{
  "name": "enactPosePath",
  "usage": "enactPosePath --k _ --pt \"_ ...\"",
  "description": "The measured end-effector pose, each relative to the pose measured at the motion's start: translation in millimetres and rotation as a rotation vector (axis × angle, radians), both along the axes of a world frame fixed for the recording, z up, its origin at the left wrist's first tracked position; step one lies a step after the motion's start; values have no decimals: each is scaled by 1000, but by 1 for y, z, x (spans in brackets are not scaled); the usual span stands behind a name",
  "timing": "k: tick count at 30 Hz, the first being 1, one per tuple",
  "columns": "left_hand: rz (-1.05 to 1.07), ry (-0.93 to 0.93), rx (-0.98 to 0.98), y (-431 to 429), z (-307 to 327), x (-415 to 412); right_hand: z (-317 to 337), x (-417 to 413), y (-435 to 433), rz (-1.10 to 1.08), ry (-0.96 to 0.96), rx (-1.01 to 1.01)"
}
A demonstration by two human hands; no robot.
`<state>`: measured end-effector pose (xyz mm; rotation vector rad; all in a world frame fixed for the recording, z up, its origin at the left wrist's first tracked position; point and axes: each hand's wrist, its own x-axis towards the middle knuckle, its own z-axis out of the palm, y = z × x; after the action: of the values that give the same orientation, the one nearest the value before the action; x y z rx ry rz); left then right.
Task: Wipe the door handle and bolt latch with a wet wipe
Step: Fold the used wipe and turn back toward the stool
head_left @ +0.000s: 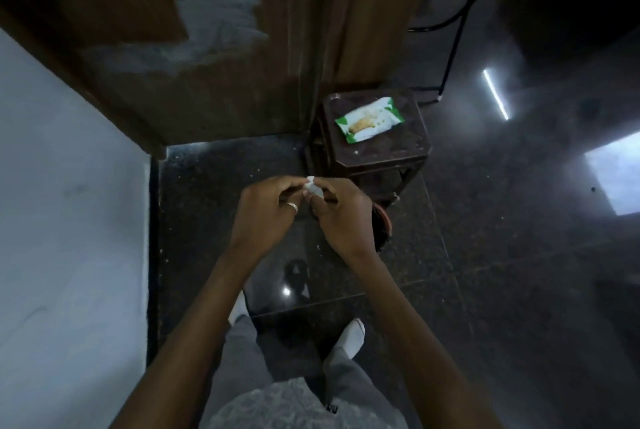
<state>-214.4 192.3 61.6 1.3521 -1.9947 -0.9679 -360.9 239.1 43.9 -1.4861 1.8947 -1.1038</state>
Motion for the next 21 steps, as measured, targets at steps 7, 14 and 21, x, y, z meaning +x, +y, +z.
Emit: enactPosePath --k 7,14,21 --pt "0 -62 22 57 -20 -99 -21 -97 65 -96 16 73" --pt "32 -98 195 56 -68 -160 -76 -159 68 -175 54 190" --pt "34 -160 347 36 -159 -210 -152 -204 56 -205 120 377"
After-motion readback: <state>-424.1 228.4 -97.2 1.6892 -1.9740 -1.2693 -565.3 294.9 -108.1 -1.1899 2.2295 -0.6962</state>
